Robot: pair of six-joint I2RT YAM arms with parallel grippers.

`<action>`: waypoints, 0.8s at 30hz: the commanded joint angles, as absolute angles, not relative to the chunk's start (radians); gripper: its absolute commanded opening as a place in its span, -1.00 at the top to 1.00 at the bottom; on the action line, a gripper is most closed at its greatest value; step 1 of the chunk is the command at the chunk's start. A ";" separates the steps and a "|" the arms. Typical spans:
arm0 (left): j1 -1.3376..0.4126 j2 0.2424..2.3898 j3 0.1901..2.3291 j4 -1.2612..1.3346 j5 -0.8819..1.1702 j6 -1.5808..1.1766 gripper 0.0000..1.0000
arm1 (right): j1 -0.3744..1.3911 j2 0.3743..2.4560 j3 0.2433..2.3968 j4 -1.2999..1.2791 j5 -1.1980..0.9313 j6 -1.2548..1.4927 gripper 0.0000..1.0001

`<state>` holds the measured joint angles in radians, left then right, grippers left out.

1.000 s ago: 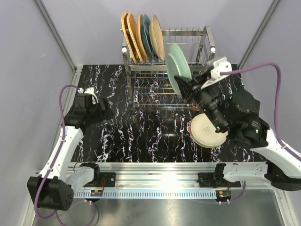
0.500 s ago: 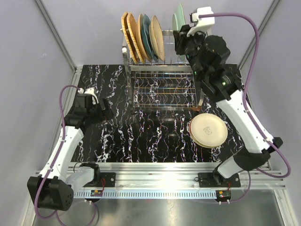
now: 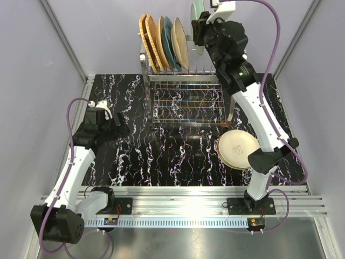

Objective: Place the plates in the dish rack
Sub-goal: Insert the plate into the dish rack

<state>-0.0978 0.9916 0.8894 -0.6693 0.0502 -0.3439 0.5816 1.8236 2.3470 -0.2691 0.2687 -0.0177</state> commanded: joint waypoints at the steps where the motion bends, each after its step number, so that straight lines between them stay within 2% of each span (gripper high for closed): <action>1: -0.094 0.976 0.885 -0.627 0.064 -0.334 -0.98 | 0.580 1.833 2.390 -0.109 0.262 -0.006 1.00; 16: -0.094 0.971 0.882 -0.623 0.080 -0.336 -0.98 | 0.581 1.876 2.312 -0.032 0.374 0.020 1.00; 24: -0.094 0.974 0.882 -0.621 0.084 -0.336 -0.98 | 0.580 1.813 2.143 0.078 0.399 0.037 1.00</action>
<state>-0.0978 0.9894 0.8894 -0.6617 0.0601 -0.3439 0.5835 1.9068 2.1544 -0.0906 0.3725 0.0227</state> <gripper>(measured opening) 0.988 0.251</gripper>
